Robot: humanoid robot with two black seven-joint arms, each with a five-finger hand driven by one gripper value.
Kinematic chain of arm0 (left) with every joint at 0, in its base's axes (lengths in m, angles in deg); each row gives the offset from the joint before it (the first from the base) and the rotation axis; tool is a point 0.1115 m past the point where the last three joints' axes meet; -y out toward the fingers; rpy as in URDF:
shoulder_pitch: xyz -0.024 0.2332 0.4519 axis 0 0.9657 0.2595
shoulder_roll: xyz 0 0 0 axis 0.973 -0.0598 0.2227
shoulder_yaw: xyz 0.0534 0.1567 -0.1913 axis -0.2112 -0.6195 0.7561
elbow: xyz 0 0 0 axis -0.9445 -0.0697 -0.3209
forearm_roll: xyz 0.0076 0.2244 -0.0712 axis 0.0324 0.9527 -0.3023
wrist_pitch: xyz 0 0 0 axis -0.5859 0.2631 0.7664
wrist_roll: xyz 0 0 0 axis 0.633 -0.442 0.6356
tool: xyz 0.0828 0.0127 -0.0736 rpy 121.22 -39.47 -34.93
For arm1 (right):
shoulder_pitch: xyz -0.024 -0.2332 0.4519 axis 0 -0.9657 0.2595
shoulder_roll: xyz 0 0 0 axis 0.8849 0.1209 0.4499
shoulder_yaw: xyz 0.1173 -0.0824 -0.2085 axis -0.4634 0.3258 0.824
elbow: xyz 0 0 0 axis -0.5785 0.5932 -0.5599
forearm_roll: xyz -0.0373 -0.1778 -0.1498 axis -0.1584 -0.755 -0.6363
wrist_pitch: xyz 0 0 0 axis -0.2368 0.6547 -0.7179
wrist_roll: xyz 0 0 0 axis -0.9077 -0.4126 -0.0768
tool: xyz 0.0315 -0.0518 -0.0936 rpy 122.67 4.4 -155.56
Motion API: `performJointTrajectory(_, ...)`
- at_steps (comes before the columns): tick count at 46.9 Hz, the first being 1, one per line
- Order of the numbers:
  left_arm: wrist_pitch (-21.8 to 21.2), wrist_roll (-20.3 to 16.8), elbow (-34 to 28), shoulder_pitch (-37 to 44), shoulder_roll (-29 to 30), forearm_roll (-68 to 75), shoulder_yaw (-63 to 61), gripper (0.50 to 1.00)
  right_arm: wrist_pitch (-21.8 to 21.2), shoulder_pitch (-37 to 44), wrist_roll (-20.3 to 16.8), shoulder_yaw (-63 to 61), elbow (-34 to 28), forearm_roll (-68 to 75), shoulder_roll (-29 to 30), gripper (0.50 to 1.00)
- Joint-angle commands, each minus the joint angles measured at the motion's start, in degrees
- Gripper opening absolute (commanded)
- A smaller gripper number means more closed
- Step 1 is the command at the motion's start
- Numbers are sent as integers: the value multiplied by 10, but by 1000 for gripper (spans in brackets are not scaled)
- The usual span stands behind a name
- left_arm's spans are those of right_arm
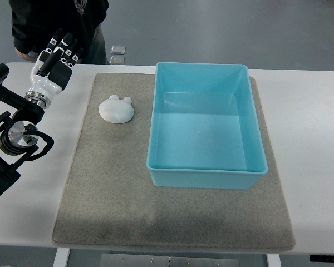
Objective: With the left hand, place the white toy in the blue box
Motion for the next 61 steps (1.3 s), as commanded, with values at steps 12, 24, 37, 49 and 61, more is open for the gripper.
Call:
performJointTrajectory(12,4,1,-1,0,0,0,-2,994,0,0,0,0,0,0,0,936)
performJointTrajectory(24,4,1,-3,-1,-2,-2,0,994,0,0,0,0,0,0,0,936)
performJointTrajectory(37,4,0,-6,-15,-1,0,-1,994,0,0,0,0,0,0,0,936)
performJointTrajectory(49,7,1,-7,-18,0,1,-8,994,0,0,0,0,0,0,0,936)
performJointTrajectory(61,64,1,-35,-33,2,1,-25,994,0,0,0,0,0,0,0,936)
